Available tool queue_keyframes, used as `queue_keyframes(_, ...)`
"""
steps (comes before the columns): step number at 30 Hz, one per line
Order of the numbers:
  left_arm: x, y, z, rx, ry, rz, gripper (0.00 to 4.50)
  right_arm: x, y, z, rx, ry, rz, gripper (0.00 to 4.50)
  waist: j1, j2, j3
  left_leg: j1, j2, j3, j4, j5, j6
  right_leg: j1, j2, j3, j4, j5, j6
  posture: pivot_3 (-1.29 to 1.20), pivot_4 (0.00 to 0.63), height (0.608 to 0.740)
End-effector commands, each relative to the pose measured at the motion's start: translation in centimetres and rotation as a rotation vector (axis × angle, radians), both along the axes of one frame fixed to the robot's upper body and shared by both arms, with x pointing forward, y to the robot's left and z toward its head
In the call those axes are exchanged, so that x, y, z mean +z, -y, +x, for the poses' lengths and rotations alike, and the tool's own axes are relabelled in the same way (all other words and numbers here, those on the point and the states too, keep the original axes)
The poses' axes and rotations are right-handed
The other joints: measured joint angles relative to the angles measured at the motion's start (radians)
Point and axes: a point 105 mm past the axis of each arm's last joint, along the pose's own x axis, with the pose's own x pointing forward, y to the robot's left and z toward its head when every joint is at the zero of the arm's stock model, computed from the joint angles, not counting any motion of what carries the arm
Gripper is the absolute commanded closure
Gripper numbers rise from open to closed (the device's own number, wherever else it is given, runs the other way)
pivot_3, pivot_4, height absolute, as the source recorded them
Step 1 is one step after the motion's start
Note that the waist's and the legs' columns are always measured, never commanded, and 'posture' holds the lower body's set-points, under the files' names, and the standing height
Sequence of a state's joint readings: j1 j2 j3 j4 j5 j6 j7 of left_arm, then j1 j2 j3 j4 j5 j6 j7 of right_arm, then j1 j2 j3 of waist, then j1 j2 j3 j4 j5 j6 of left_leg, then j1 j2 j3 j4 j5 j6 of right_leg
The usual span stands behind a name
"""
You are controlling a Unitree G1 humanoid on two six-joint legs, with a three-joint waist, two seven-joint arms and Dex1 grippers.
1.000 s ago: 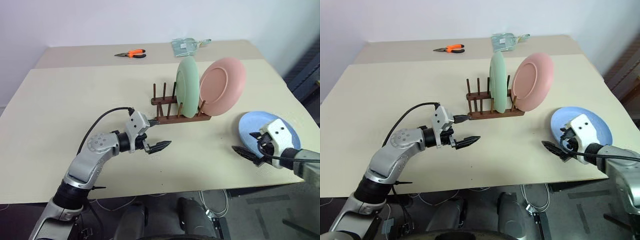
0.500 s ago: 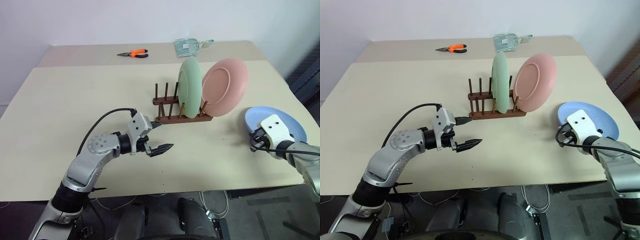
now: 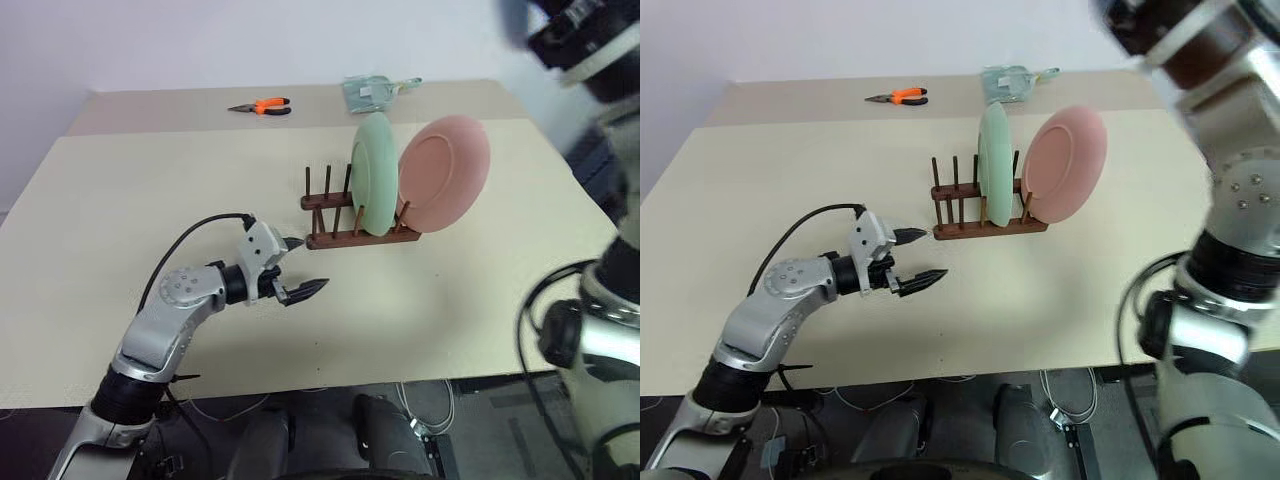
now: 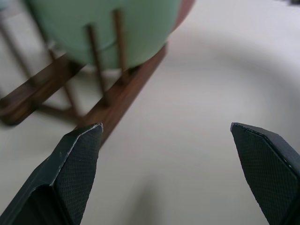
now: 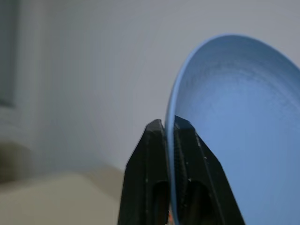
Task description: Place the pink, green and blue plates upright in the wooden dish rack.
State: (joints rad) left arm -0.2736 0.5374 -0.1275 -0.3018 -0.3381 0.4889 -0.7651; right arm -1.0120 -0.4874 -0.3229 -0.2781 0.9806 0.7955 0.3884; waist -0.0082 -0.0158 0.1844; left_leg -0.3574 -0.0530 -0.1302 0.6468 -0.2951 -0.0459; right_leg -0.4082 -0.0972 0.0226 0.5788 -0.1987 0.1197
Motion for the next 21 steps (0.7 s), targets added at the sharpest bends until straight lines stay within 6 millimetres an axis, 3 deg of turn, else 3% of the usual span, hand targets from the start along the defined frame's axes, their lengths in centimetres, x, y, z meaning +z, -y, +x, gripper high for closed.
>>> queue_keyframes(1,0.5,-1.4,0.0,0.036,0.04,0.016,0.0,-0.3,-3.7,-0.4,0.234,-0.163,0.183,4.48,-0.004,0.001,0.0,0.001,0.0,-0.001,0.0,0.0,0.0,0.0,0.0,0.001,0.001,0.0,0.0,0.0,0.15,0.74)
queue_keyframes(4,1.0,-1.8,-0.1,0.061,0.047,0.008,0.0,-2.7,-6.9,0.8,0.348,-0.401,0.276,4.48,-0.004,0.002,0.0,0.0,0.0,-0.002,-0.002,0.0,0.0,-0.003,0.0,0.001,0.003,0.001,0.001,0.0,0.15,0.74)
queue_keyframes(9,1.7,-1.9,-0.5,0.07,0.052,-0.003,0.0,-6.1,-8.7,2.6,0.346,-0.641,0.315,4.48,-0.004,0.002,0.0,-0.001,-0.001,-0.002,-0.002,0.001,-0.001,-0.004,0.0,0.0,0.003,0.002,0.003,0.0,0.15,0.74)
queue_keyframes(21,2.0,-1.7,-0.9,0.046,0.038,0.008,0.0,-10.1,-8.1,5.1,0.211,-0.797,0.321,4.48,-0.012,0.002,0.0,0.0,0.0,0.0,-0.002,0.001,-0.001,-0.004,0.001,0.0,0.004,0.002,0.003,0.0,0.15,0.74)
